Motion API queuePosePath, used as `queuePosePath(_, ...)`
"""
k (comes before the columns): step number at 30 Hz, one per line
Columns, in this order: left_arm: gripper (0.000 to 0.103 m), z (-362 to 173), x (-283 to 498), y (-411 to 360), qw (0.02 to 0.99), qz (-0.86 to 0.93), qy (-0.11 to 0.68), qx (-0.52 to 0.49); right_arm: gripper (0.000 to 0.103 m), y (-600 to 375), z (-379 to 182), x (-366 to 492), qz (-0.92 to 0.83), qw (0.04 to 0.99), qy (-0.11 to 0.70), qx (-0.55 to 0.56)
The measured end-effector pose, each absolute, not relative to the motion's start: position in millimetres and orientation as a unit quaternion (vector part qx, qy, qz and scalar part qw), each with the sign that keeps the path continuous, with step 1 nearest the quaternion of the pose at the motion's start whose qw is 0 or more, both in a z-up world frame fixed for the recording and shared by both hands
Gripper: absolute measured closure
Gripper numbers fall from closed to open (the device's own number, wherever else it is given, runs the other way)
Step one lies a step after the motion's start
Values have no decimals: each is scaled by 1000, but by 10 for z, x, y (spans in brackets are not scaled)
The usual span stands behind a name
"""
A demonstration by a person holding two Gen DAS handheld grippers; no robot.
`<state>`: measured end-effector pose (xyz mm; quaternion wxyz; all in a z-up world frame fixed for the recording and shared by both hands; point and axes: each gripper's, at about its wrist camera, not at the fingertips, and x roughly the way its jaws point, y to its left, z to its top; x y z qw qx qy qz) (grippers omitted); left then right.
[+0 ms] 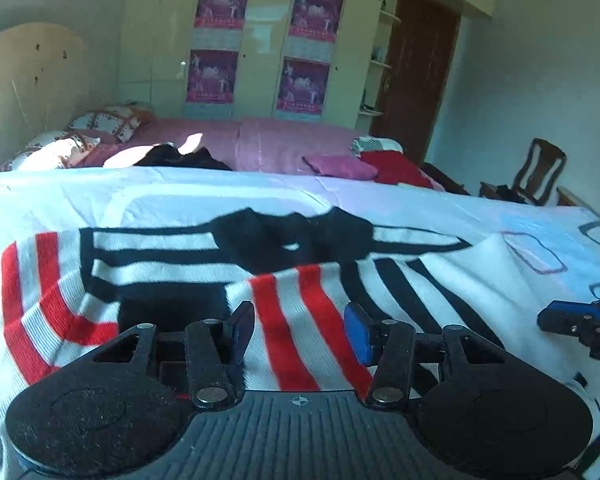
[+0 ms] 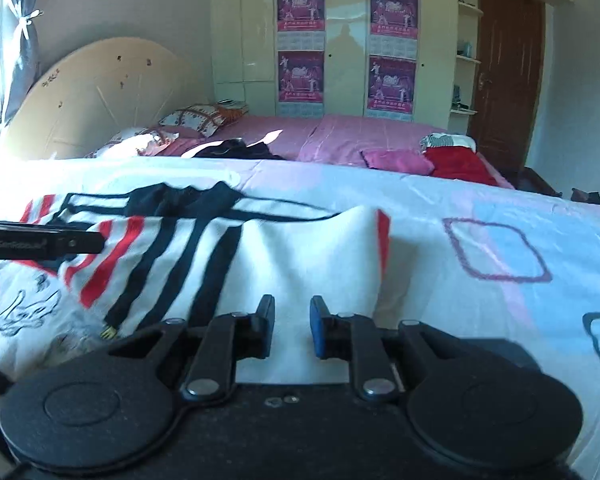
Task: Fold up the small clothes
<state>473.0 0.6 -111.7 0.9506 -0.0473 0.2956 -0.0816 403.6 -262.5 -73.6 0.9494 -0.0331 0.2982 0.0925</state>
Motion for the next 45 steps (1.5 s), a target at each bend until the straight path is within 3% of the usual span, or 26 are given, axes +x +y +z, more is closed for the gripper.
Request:
queuePosePath(1,49,-1112,4795,31,950,-77,297,-47,83,-2688,-730,4167,83,951,296,-27)
queuePosePath(3,35,-1180,4955,74,948,-64,308,-45,81,-2797,-755,4425,70,957,282,-15)
queuePosePath(7,35,-1317,5050,100,942,-62,329,-35,84,-2968,-1083,4923,36,948,317,-3)
queuePosePath(12,35,-1344,5040,156,940,-46,334,-39,85,-3075,-964,4870,19,959,282,6)
queuePosePath(15,32,-1342,5039,39,942,-42,332,1,83,-3045,-1079,4984,15,947,320,-17)
queuePosePath(19,29,-1081,4733,50,957,-51,286,-22,79,-2996,-801,4547,34,958,284,11)
queuePosePath(20,23,-1093,4705,30,955,-47,293,-14,76,-2957,-768,4422,42,960,278,6)
queuePosePath(22,22,-1284,4736,-27,938,-41,344,14,76,-2808,-881,4254,65,950,304,-16)
queuePosePath(23,19,-1341,4699,-24,943,-40,329,17,76,-2735,-1004,4249,67,941,331,-35)
queuePosePath(27,19,-1062,4394,199,954,-29,297,-38,75,-2644,-773,4078,59,951,303,-25)
queuePosePath(31,19,-955,3882,873,957,34,268,-110,73,-2594,-548,3791,51,960,276,-14)
queuePosePath(37,20,-1255,2959,2592,912,197,231,-274,73,-2513,-585,3485,38,951,307,-14)
queuePosePath(40,31,-1476,2587,3421,872,250,199,-370,73,-2388,-579,3416,33,948,316,-17)
queuePosePath(45,37,-1683,2384,4115,843,254,181,-438,71,-2051,-509,3365,33,949,312,-33)
